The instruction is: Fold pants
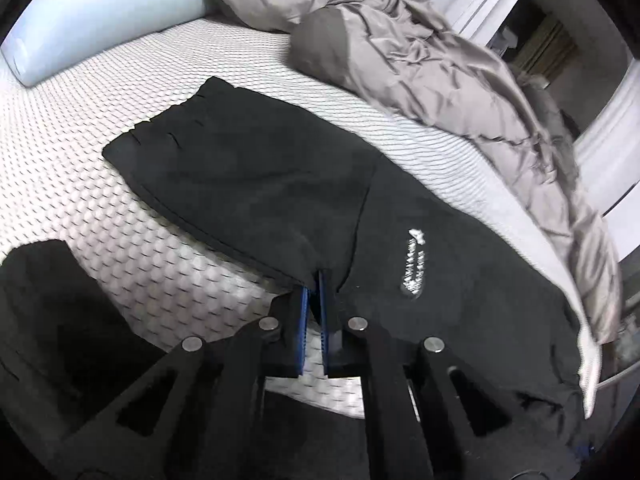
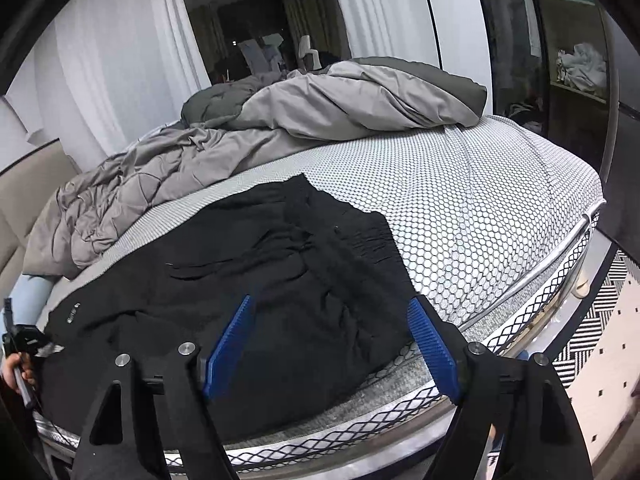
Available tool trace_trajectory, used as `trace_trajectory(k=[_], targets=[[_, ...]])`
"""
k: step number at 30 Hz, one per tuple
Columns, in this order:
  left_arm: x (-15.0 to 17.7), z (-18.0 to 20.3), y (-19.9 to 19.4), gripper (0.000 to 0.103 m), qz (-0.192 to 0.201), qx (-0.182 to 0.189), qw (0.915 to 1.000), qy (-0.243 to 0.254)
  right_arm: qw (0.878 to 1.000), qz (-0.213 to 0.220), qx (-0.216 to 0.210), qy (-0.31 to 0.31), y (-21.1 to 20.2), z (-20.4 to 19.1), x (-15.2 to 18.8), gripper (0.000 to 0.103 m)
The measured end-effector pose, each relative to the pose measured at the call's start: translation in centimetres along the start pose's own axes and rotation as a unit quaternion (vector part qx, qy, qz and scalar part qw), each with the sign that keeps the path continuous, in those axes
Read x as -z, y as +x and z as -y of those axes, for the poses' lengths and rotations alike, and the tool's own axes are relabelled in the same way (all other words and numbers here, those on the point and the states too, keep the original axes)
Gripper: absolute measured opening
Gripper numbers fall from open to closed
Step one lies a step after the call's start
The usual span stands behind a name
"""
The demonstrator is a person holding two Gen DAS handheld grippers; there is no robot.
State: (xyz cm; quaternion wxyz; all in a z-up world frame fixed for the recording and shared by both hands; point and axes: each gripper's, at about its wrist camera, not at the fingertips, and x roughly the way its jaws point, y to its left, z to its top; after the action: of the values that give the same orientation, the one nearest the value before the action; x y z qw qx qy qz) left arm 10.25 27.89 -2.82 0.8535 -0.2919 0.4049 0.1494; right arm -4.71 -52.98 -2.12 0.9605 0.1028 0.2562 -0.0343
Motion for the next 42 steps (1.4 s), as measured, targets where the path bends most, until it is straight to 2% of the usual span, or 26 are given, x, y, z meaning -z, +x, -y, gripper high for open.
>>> trace_trajectory(k=[3, 4, 6, 7, 8, 9, 10, 12, 15, 18, 21, 23, 25, 27, 30, 31, 32, 36, 40, 42], targets=[[0.1, -0.3, -0.7, 0.006, -0.021, 0.000, 0.9997, -0.009, 1.000, -0.018, 0.000, 0.012, 1.4, 0.9, 0.0, 0.081], [0.4, -0.5, -1.8, 0.006, -0.018, 0.005, 0.9998, -0.005, 0.999, -0.026, -0.001, 0.018, 2.0, 1.2, -0.1, 0.081], [1.7, -1.0, -4.3, 0.015, 0.005, 0.016, 0.9998, 0.006, 0.999, -0.038, -0.003, 0.032, 2.6, 1.8, 0.1, 0.081], [2.2, -1.2, -6.2, 0.032, 0.020, 0.020, 0.9995, 0.012, 0.998, -0.041, -0.008, 0.041, 2.9, 2.2, 0.3, 0.081], [3.1, -1.5, -8.0, 0.055, 0.033, 0.018, 0.9991, 0.017, 0.998, -0.044, -0.016, 0.050, 3.0, 2.6, 0.6, 0.081], [3.6, -2.1, -9.8, 0.066, 0.051, 0.010, 0.9984, 0.021, 0.996, -0.048, -0.028, 0.062, 3.1, 3.1, 1.1, 0.081], [4.6, -2.9, -11.8, 0.081, 0.072, -0.001, 0.9971, 0.023, 0.996, -0.051, -0.036, 0.071, 3.2, 3.5, 1.4, 0.081], [6.0, -4.8, -14.8, 0.083, 0.093, -0.018, 0.9952, 0.024, 0.993, -0.057, -0.049, 0.091, 3.5, 4.4, 2.2, 0.081], [8.5, -9.0, -18.3, 0.083, 0.088, -0.041, 0.9953, -0.001, 0.990, -0.063, -0.060, 0.106, 4.0, 4.9, 3.2, 0.081], [11.1, -12.5, -19.3, 0.077, 0.056, -0.007, 0.9977, -0.038, 0.990, -0.062, -0.068, 0.107, 4.2, 4.8, 3.6, 0.081], [12.4, -14.0, -18.1, 0.064, 0.037, 0.041, 0.9966, -0.061, 0.989, -0.060, -0.080, 0.107, 4.3, 4.4, 3.8, 0.081], [12.6, -13.8, -16.0, 0.053, 0.008, 0.067, 0.9956, -0.065, 0.989, -0.057, -0.085, 0.106, 4.2, 4.2, 3.8, 0.081], [12.3, -13.3, -13.6, 0.050, -0.007, 0.077, 0.9941, -0.076, 0.988, -0.056, -0.090, 0.109, 4.1, 3.8, 4.0, 0.081], [11.9, -13.2, -12.1, 0.044, 0.000, 0.067, 0.9946, -0.080, 0.988, -0.056, -0.097, 0.109, 3.8, 3.4, 4.3, 0.081], [11.2, -13.7, -10.8, 0.022, 0.021, 0.061, 0.9930, -0.099, 0.989, -0.056, -0.094, 0.100, 3.4, 2.9, 4.7, 0.081], [11.0, -13.9, -11.0, 0.007, 0.027, 0.064, 0.9921, -0.104, 0.989, -0.058, -0.093, 0.097, 3.4, 2.9, 4.7, 0.081], [11.0, -14.0, -11.5, 0.004, 0.034, 0.068, 0.9917, -0.103, 0.989, -0.060, -0.092, 0.096, 3.4, 2.9, 4.8, 0.081], [11.2, -14.2, -14.7, 0.004, 0.077, 0.033, 0.9941, -0.069, 0.989, -0.066, -0.095, 0.097, 3.5, 3.0, 5.0, 0.081], [11.7, -14.7, -15.5, 0.004, 0.070, 0.033, 0.9939, -0.079, 0.984, -0.068, -0.117, 0.116, 4.5, 3.5, 5.1, 0.081], [11.5, -14.6, -14.9, 0.004, 0.063, 0.028, 0.9937, -0.088, 0.976, -0.063, -0.148, 0.146, 5.7, 3.9, 4.8, 0.078]])
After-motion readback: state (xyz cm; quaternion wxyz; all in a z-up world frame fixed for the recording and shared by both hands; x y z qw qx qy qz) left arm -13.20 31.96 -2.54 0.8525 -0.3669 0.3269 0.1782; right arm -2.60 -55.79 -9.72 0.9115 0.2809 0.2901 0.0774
